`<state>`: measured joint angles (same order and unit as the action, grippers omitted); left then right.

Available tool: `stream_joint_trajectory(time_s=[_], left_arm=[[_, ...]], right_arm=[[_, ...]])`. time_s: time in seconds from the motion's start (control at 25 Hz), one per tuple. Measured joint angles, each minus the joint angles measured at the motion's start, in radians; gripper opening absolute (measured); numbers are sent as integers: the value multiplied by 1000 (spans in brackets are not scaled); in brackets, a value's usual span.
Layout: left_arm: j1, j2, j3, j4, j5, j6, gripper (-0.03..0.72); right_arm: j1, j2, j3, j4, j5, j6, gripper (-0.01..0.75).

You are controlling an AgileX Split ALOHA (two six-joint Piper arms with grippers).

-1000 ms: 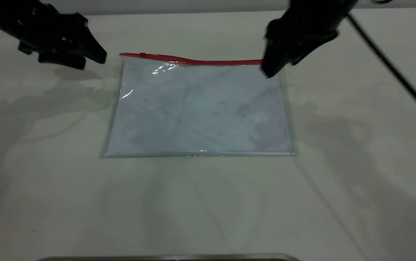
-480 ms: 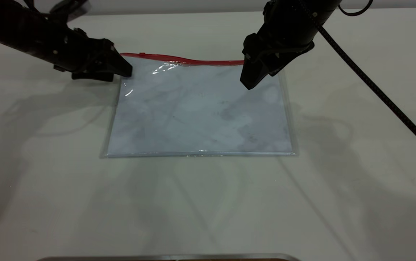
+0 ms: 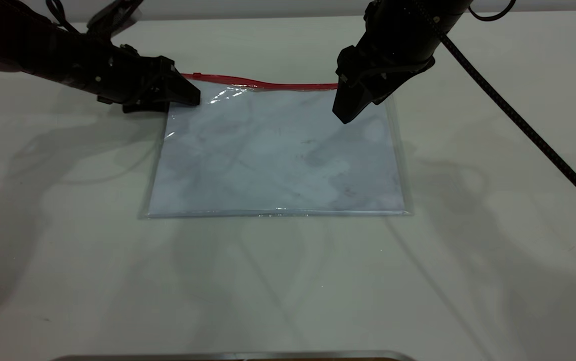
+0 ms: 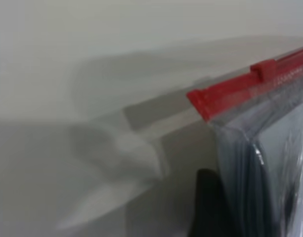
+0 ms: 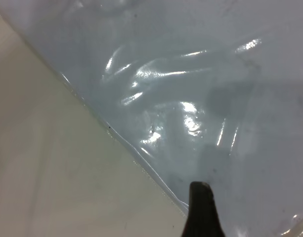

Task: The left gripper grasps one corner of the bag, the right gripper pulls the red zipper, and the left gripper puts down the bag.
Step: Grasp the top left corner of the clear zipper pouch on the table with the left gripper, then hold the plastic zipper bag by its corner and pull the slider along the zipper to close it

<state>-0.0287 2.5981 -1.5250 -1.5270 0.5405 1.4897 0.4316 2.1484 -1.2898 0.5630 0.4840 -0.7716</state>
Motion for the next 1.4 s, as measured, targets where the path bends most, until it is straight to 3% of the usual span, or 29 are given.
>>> stream_joint_trajectory(time_s=[0.08,0.24,0.32,0.52,0.72,1.0,1.4], left_arm=[[0,6,-4,-10,16,3,409],[0,6,-11,-15,44,47,108],[0,6,-20,-10,50,56,55],[0,6,-105,158,135,146,53],[0,6,-235,433,360,241,53],[-20,6,-341,594,578,457,53],[-141,6,-368,625,557,573,53]], right_arm=[[0,0,0,0,0,-1,585],[0,0,-2,0,0,-1,585],[1,0,-4,0,3,-1,585],[26,0,-14,6,4,-26,585],[28,1,-88,29,4,-96,585],[28,54,-197,214,45,-260,585],[28,132,-232,608,188,-602,585]])
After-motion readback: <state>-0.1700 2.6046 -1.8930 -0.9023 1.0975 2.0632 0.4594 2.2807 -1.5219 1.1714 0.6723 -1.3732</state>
